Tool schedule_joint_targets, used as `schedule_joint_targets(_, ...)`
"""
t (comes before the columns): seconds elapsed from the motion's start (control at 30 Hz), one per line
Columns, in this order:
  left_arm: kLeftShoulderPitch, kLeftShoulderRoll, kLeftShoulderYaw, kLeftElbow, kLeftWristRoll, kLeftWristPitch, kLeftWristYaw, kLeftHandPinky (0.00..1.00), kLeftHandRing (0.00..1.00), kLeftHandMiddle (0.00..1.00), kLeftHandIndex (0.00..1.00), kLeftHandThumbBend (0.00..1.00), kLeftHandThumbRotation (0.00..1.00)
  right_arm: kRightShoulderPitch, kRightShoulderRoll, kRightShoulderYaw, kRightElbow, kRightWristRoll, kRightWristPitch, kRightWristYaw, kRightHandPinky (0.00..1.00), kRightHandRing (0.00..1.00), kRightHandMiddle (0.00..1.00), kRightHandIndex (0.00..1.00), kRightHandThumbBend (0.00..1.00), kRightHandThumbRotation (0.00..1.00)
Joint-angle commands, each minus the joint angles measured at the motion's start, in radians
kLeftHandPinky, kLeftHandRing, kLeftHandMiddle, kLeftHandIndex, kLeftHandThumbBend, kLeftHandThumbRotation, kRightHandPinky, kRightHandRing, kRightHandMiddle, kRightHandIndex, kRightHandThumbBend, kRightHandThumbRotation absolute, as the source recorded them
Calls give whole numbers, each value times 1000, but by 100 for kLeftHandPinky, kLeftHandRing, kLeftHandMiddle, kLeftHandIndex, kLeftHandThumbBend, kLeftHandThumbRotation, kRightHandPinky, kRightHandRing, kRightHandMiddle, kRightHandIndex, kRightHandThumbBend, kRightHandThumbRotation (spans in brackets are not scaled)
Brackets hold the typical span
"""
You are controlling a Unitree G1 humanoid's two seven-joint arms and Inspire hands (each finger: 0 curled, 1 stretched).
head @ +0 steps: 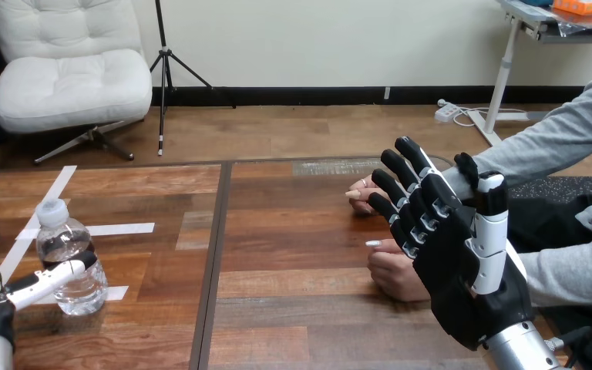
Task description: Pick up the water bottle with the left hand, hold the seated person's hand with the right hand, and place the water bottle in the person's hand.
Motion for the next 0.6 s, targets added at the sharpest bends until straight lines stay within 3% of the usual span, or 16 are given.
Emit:
schedule_joint_targets(0.0,-90,44,-24,20,11,-10,2,100,100,100,100,100,9,-45,-2,-8,-29,9,-9,6,100,100,100,100,88,100)
schedule_joint_targets(0.57,-168,68,-35,142,-7,8,-26,100,100,100,100,97,7,-46,0,-8,-30,12,-12,8,100,100,100,100,88,100)
